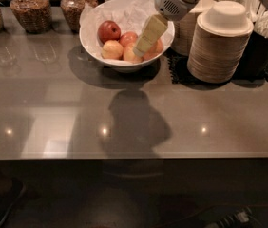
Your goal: Pick apple from white bowl
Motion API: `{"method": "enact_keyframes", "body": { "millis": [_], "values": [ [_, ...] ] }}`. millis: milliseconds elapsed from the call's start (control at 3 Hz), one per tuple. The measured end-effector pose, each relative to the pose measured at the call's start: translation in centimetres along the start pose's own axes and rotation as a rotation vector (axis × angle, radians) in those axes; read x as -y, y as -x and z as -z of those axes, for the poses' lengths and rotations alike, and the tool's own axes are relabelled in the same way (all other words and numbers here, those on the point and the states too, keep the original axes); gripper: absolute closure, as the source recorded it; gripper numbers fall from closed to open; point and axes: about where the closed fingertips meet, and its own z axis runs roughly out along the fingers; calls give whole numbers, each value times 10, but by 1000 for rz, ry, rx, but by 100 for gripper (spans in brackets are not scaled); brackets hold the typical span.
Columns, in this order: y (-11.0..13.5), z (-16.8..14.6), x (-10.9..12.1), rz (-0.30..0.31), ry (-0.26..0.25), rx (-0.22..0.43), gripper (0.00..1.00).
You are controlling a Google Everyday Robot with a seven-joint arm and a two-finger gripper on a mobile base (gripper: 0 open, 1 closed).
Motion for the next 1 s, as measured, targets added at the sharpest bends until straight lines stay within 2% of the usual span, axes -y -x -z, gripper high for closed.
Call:
{"method": "enact_keyframes", "body": {
  "millis": [667, 1000],
  "values": [
    [5, -7, 0, -1, -13, 5, 0],
    [11, -26, 4, -4, -31, 41, 0]
  ]
}}
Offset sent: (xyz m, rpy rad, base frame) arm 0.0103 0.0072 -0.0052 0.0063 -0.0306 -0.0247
